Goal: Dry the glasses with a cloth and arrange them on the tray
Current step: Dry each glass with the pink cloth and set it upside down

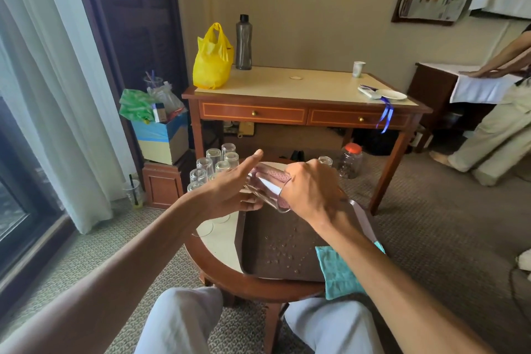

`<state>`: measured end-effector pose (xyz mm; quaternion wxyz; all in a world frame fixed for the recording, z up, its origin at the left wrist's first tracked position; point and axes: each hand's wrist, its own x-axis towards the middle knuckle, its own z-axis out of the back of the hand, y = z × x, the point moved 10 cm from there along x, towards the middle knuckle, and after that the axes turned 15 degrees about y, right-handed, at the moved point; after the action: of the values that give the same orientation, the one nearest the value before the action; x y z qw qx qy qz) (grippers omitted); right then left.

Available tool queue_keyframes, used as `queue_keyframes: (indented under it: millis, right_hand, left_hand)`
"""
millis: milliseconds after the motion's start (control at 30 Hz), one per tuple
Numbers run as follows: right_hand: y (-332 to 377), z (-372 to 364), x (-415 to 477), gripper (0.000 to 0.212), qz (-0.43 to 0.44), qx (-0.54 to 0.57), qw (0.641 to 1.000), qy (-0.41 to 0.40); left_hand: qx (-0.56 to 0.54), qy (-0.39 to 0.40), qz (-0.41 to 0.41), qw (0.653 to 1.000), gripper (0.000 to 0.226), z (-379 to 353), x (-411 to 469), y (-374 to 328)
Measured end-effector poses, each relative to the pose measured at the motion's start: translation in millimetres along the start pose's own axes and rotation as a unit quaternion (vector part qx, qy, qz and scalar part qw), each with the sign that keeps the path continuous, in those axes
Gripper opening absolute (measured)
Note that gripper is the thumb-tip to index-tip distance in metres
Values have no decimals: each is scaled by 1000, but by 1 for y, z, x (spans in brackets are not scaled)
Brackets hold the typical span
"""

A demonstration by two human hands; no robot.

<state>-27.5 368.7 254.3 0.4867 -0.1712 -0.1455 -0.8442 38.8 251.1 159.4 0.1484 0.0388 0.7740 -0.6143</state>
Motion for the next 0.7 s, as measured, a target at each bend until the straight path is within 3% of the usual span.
queue_keyframes:
  millis: [100, 200, 233, 300, 333, 367, 400, 433, 500, 567, 600, 700]
  right_hand:
    - [-7, -5, 3, 26, -4, 20, 1000, 2]
    - [-23, -20, -1, 38, -80, 180, 980, 16]
    - [-31, -38, -3, 49, -133, 298, 943, 67]
    - [-30, -83, -18, 75, -231, 530, 787, 216]
    - [-21, -95, -27, 85, -248, 593, 716, 274]
    - [-17, -100, -32, 92, -248, 617, 686, 295]
    - [-20, -102, -32, 95, -248, 613, 690, 294]
    - [-27, -99, -29, 91, -251, 584, 723, 269]
    - [-42, -80, -19, 76, -231, 489, 827, 155]
    - [-40, -45, -10, 63, -152, 314, 936, 36]
    - [-31, -30, -8, 53, -108, 219, 970, -1]
    - [-8, 3, -5, 29, -10, 49, 997, -67]
  left_hand:
    - [17, -4, -32, 999, 40, -2, 0, -8]
    - [33, -27, -79, 996, 36, 1, -3, -20]
    - [33, -29, -97, 994, 41, 1, -4, -24]
    - [40, -19, -128, 991, 54, 1, -4, -30]
    - [47, -9, -137, 989, 58, 2, -4, -31]
    - [52, 2, -142, 989, 59, 0, -4, -31]
    - [48, 16, -144, 988, 60, -1, -4, -29]
    - [33, 31, -144, 989, 60, -2, -3, -27]
    - [-16, 57, -142, 988, 57, -4, -2, -22]
    - [-41, 71, -122, 989, 59, -6, 1, -17]
    - [-37, 67, -100, 992, 62, -6, 3, -13]
    - [-24, 16, -37, 999, 54, -6, 3, -4]
